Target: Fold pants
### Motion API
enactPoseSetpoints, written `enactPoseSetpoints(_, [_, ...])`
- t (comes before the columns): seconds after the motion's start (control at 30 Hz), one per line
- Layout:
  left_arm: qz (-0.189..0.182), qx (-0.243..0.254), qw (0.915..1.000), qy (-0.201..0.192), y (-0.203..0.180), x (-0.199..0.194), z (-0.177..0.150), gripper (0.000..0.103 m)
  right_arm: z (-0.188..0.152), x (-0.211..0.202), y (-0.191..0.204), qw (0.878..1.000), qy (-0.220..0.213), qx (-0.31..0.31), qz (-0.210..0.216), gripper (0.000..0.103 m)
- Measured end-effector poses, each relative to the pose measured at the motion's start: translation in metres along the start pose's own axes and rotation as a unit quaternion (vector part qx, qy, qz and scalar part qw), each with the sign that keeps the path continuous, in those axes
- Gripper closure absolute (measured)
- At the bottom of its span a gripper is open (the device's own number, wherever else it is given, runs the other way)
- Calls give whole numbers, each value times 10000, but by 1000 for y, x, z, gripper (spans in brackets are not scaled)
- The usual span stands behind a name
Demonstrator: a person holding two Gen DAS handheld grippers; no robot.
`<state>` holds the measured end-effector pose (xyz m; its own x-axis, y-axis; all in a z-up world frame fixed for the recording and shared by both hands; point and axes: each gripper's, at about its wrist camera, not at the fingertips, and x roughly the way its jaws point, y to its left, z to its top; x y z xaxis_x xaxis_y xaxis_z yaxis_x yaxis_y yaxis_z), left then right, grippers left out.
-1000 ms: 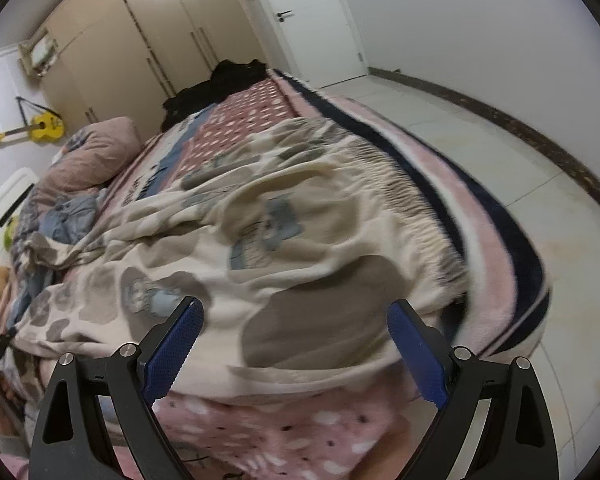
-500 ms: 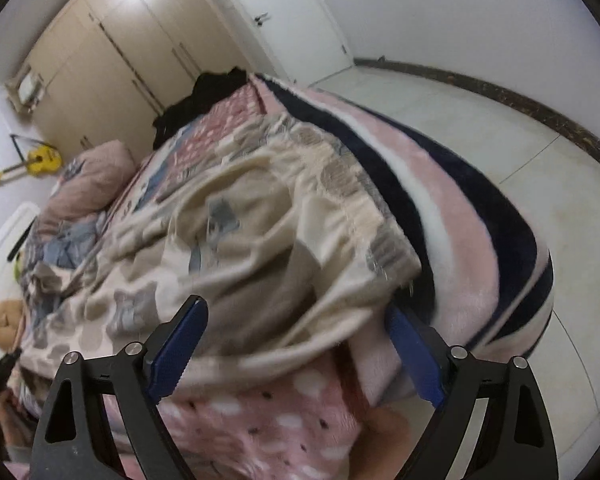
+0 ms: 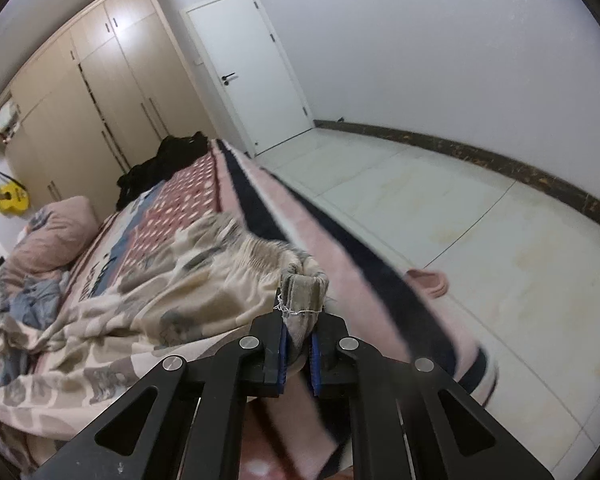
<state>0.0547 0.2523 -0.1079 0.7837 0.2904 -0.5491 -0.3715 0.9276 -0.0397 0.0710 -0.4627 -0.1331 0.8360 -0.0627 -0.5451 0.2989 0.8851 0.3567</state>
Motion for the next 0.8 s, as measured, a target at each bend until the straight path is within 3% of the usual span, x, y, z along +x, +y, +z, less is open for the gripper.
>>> enactPoseSetpoints(0.17, [-80, 191, 9998, -5, -15, -11, -1, 101, 13, -7, -9, 9998, -99, -134, -139, 100])
enactPoseSetpoints(0.27, [-39, 248, 9997, 26, -17, -14, 7, 101, 19, -14, -9, 9998, -61, -210, -9, 100])
enactPoseSetpoints(0.57, [188, 580, 9970, 481, -25, 24, 64, 99, 71, -6, 46, 9885, 338, -1427, 371, 100])
enactPoseSetpoints(0.7, [305, 639, 9956, 618, -28, 38, 51, 99, 59, 9, 39, 9863, 727, -1460, 237, 99])
enactPoseSetpoints(0.8, [356, 714, 9931, 859, -25, 50, 34, 92, 42, 20, 20, 9859, 915, -1398, 80, 99])
